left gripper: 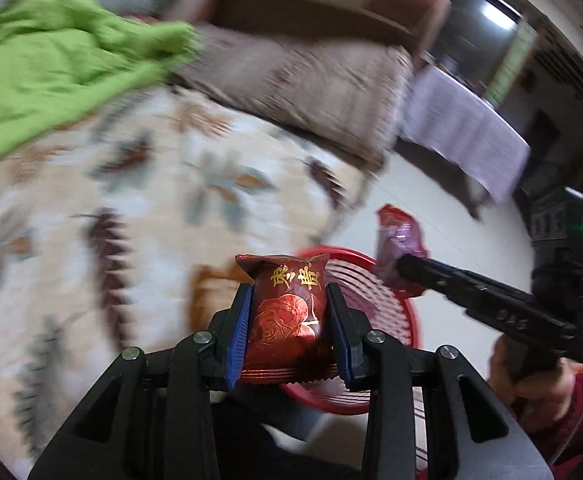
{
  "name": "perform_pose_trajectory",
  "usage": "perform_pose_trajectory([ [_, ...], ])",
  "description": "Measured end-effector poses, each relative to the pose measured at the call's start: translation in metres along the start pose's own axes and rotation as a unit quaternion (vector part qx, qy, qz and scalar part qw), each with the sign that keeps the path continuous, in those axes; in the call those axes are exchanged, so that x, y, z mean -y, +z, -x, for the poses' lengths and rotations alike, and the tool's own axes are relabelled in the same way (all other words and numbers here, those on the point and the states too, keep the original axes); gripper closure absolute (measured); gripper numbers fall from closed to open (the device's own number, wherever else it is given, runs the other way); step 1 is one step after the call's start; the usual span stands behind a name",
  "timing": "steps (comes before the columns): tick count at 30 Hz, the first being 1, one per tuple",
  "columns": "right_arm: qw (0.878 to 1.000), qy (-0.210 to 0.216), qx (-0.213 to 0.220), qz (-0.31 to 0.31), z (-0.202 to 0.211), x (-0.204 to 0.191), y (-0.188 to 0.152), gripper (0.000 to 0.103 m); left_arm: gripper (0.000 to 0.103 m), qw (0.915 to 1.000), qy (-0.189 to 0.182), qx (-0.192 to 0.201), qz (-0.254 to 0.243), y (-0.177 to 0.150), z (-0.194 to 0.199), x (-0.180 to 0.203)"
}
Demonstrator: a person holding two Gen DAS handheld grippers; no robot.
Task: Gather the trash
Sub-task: 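Carry both wrappers to the red wastebasket and open both tools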
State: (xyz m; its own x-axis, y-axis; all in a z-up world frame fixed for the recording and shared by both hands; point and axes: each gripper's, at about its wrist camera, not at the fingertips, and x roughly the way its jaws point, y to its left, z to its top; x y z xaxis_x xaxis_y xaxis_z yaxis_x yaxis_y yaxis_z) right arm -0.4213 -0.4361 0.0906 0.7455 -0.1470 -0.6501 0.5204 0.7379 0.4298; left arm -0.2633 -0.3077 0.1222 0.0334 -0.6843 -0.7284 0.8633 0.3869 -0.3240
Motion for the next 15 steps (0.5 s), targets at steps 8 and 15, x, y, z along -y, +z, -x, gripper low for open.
perform_pose_trajectory([
  [8, 0.998, -0.05, -0.02, -0.03, -0.002, 0.036, -0.016, 0.054, 0.04, 0.9979, 0.005, -0.058, -0.029, -0.007, -0.051, 0.026],
  [15, 0.986, -0.157, 0.035, 0.04, 0.012, -0.013, -0.015, 0.023, 0.024, 0.9938, 0.096, 0.041, -0.037, -0.012, 0.011, 0.015],
])
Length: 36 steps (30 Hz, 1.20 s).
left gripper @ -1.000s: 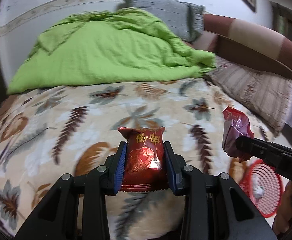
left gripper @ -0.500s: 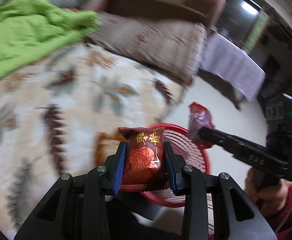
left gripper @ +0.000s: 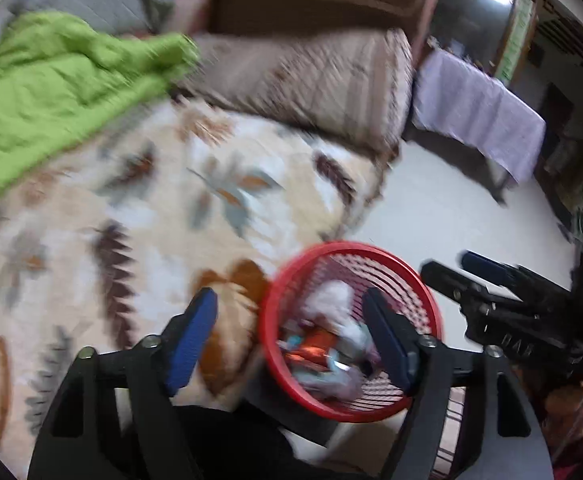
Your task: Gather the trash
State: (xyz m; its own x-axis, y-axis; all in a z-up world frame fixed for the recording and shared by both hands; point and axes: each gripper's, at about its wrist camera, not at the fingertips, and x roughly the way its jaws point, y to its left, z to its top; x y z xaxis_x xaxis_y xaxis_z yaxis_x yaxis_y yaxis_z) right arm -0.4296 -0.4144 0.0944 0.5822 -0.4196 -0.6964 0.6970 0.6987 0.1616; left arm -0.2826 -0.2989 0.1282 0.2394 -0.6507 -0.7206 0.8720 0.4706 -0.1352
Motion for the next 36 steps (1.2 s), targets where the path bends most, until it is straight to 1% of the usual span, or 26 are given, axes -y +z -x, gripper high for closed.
perform_pose_trajectory([
  [2, 1.0, -0.021, 0.012, 0.014, 0.007, -0.018, 0.0, 0.014, 0.016, 0.9985, 0.042, 0.034, 0.001, -0.005, 0.023, -0.012],
  [3, 0.999, -0.029, 0.024, 0.018, 0.012, -0.026, 0.0, 0.012, 0.014, 0.9974, 0.057, 0.043, 0.003, -0.008, 0.031, -0.018],
  [5, 0.997, -0.06, 0.045, 0.013, 0.02, -0.04, -0.002, 0.003, 0.011, 0.9935, 0.093, 0.064, 0.014, -0.015, 0.053, -0.033],
  [6, 0.996, -0.071, 0.056, 0.01, 0.025, -0.046, -0.003, 0.0, 0.01, 0.9907, 0.112, 0.075, 0.017, -0.019, 0.062, -0.04],
  [8, 0.995, -0.052, 0.082, 0.002, 0.037, -0.055, -0.006, 0.0, 0.006, 0.9823, 0.159, 0.096, 0.025, -0.029, 0.08, -0.053],
  [9, 0.995, -0.043, 0.085, -0.002, 0.04, -0.059, -0.006, 0.0, 0.005, 0.9773, 0.182, 0.105, 0.029, -0.034, 0.088, -0.059],
  [11, 0.997, -0.024, 0.076, -0.011, 0.044, -0.065, -0.008, 0.0, 0.003, 0.9672, 0.223, 0.118, 0.033, -0.047, 0.104, -0.068],
  [13, 0.997, -0.017, 0.073, -0.008, 0.046, -0.071, -0.012, 0.0, 0.003, 0.9595, 0.253, 0.12, 0.026, -0.059, 0.112, -0.071],
  [14, 0.997, -0.02, 0.071, -0.006, 0.047, -0.074, -0.014, 0.0, 0.003, 0.9578, 0.261, 0.119, 0.02, -0.064, 0.115, -0.072],
  [16, 0.998, -0.025, 0.066, -0.001, 0.048, -0.078, -0.018, 0.0, 0.003, 0.9559, 0.269, 0.115, 0.017, -0.077, 0.118, -0.074],
  [17, 0.998, -0.036, 0.06, 0.004, 0.049, -0.081, -0.02, 0.0, 0.003, 0.9569, 0.267, 0.112, 0.018, -0.082, 0.119, -0.074],
  [20, 0.996, -0.063, 0.061, 0.021, 0.053, -0.089, -0.026, 0.0, 0.003, 0.9587, 0.263, 0.107, 0.021, -0.09, 0.119, -0.075],
  [24, 0.993, -0.082, 0.07, 0.05, 0.058, -0.099, -0.03, 0.0, 0.003, 0.9645, 0.235, 0.102, 0.065, -0.094, 0.117, -0.087],
  [25, 0.992, -0.086, 0.072, 0.054, 0.059, -0.1, -0.03, 0.0, 0.003, 0.9647, 0.231, 0.099, 0.079, -0.094, 0.117, -0.093],
  [28, 0.991, -0.089, 0.076, 0.06, 0.061, -0.101, -0.031, 0.0, 0.003, 0.9592, 0.249, 0.093, 0.096, -0.096, 0.115, -0.1],
  [31, 0.992, -0.088, 0.07, 0.063, 0.058, -0.102, -0.031, 0.0, 0.003, 0.9563, 0.262, 0.092, 0.093, -0.096, 0.112, -0.099],
  [33, 0.992, -0.087, 0.07, 0.065, 0.057, -0.102, -0.032, 0.0, 0.003, 0.957, 0.263, 0.086, 0.087, -0.095, 0.109, -0.097],
  [36, 0.992, -0.088, 0.07, 0.064, 0.057, -0.102, -0.032, 0.0, 0.003, 0.9631, 0.243, 0.077, 0.086, -0.094, 0.105, -0.096],
])
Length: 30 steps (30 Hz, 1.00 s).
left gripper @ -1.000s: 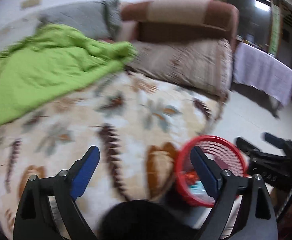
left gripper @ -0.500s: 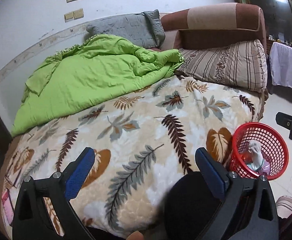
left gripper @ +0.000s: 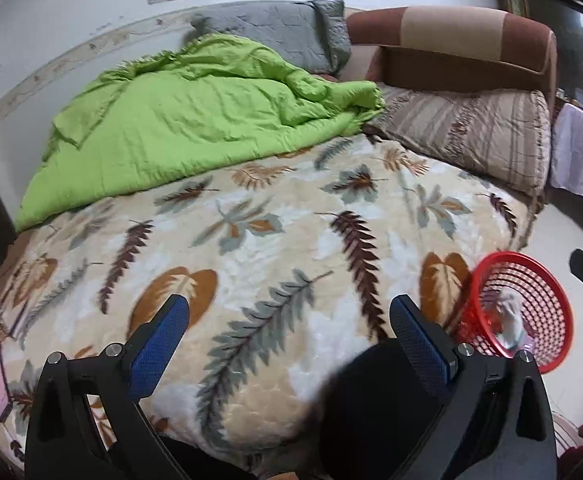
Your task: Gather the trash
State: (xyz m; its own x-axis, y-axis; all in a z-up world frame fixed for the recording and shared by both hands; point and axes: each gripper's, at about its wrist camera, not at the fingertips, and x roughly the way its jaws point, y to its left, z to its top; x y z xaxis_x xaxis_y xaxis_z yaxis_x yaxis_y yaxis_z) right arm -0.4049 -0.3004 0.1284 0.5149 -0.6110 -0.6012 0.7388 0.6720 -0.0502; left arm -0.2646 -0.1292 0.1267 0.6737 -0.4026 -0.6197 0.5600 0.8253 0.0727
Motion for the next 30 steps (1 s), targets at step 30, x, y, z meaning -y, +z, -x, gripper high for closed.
perform_pose_trajectory([
  [30, 1.0, 0.008, -0.01, 0.007, -0.0084, -0.0002, -0.0017, 0.0, 0.003, 0.9996, -0.026, -0.014, -0.004, -0.0054, -0.0045, 0.0067],
])
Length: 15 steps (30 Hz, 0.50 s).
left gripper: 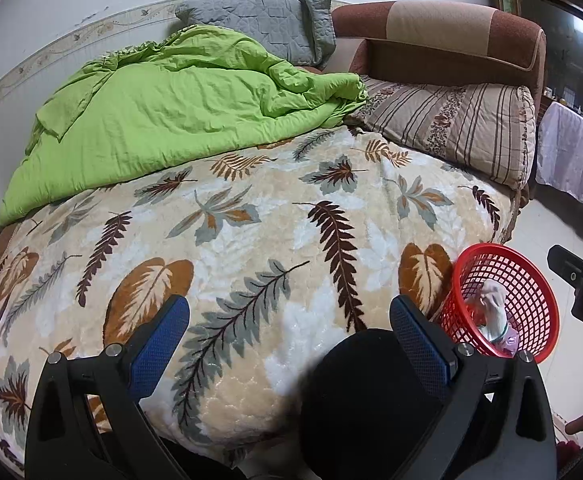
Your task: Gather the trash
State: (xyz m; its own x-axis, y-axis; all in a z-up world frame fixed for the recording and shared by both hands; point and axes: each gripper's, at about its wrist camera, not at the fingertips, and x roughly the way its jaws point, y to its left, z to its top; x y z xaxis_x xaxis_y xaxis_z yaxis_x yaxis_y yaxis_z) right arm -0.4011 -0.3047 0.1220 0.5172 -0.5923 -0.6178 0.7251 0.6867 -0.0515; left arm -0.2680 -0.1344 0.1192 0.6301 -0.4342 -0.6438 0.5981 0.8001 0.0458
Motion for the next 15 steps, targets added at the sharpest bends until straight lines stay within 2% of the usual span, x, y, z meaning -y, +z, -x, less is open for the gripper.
perform_pose_trajectory([
  [15, 1.0, 0.001, -0.008, 0.0, -0.0055, 0.0027, -0.0001, 0.0, 0.003, 1.0, -0.001, 0.0, 0.001, -0.0001, 0.0, 0.0005],
])
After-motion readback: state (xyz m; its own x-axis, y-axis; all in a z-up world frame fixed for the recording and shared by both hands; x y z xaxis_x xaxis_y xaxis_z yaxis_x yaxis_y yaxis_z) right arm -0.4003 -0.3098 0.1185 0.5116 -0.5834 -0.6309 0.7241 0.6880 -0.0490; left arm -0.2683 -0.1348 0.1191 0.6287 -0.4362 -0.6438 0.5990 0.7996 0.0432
